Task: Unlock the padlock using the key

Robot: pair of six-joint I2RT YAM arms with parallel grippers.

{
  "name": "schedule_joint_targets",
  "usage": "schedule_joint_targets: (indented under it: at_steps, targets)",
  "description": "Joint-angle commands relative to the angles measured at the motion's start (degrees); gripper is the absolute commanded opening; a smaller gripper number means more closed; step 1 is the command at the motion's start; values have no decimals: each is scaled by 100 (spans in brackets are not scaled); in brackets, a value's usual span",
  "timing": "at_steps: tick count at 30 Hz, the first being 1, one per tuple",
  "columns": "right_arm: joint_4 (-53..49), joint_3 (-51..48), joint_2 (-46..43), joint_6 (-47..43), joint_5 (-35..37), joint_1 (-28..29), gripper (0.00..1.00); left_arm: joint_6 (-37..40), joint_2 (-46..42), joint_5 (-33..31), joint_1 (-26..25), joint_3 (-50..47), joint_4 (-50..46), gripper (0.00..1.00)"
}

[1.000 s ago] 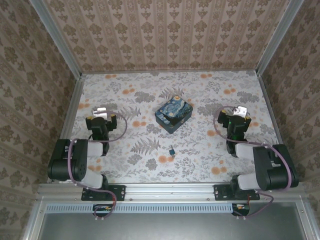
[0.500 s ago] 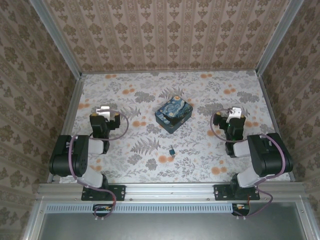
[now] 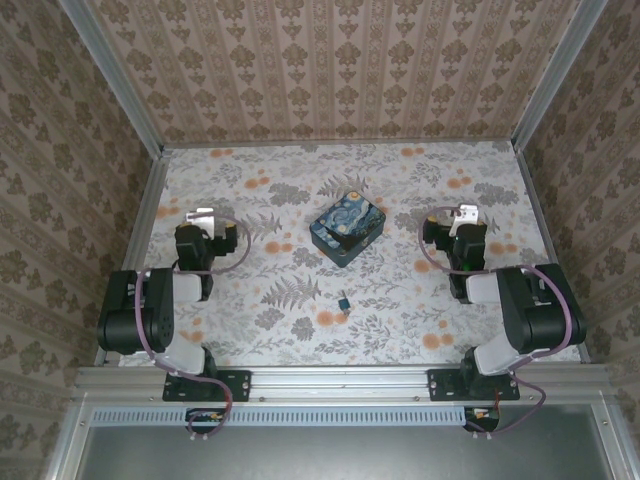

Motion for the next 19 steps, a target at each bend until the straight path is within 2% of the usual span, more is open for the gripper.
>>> schedule_joint_targets:
  at_steps: [1,19]
  targets:
    - [87,-22,-42,-7,231,39,100,-58,-8,33,-41,42,10,100]
    - [16,10,-33,-40,177,42,100,-78,2,66,-28,59,-19,100]
